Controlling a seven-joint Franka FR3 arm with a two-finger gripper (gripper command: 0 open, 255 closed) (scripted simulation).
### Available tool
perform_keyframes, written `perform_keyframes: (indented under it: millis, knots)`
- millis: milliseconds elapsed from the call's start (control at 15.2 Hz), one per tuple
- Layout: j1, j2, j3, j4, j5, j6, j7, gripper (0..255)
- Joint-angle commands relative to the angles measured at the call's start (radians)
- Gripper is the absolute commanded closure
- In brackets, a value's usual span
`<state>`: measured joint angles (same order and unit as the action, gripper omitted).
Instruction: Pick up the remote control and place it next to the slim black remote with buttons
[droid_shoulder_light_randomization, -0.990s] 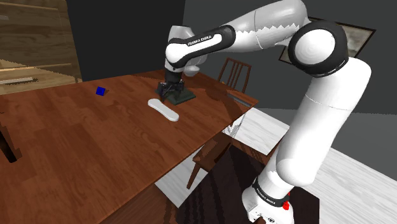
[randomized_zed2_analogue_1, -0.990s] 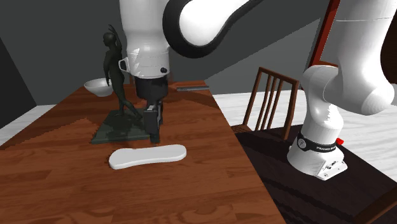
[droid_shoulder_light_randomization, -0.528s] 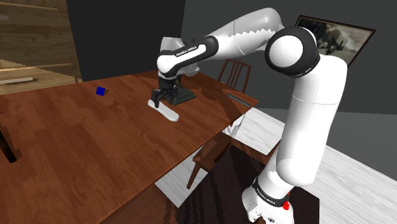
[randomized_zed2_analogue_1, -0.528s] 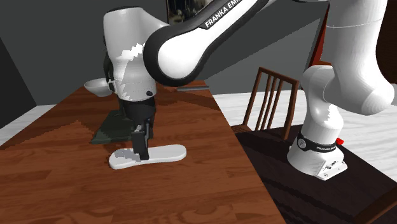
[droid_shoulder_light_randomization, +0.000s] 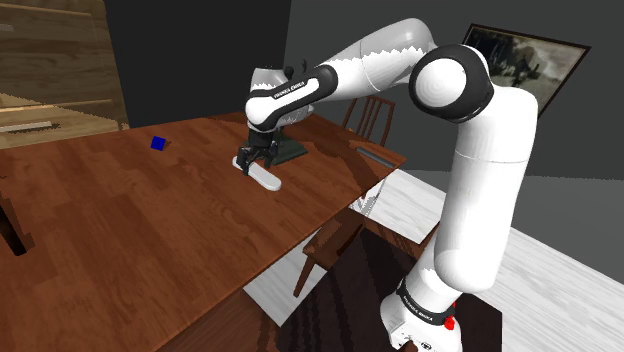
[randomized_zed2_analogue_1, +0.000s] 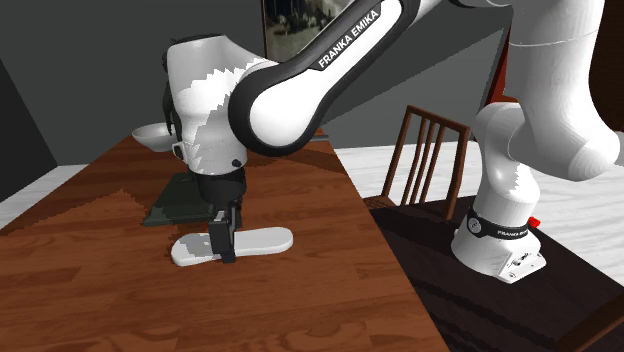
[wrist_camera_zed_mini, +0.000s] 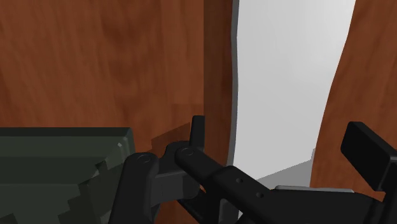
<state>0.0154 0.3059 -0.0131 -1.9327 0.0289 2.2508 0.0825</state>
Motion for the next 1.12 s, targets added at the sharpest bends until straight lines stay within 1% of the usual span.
perform_keyframes:
  millis: [0,132,198,792,1056]
  knots:
    - [0.000,0.000,0.000,0.000,0.000,0.000,0.000,0]
    - [0.000,0.000,0.000,0.000,0.000,0.000,0.000,0]
    - [0.000,0.000,0.000,0.000,0.000,0.000,0.000,255]
    - [0.000,0.000,0.000,0.000,0.000,0.000,0.000,255]
    - [0.000,-0.027,-0.001,0.018,-0.001,-0.046,0.001,255]
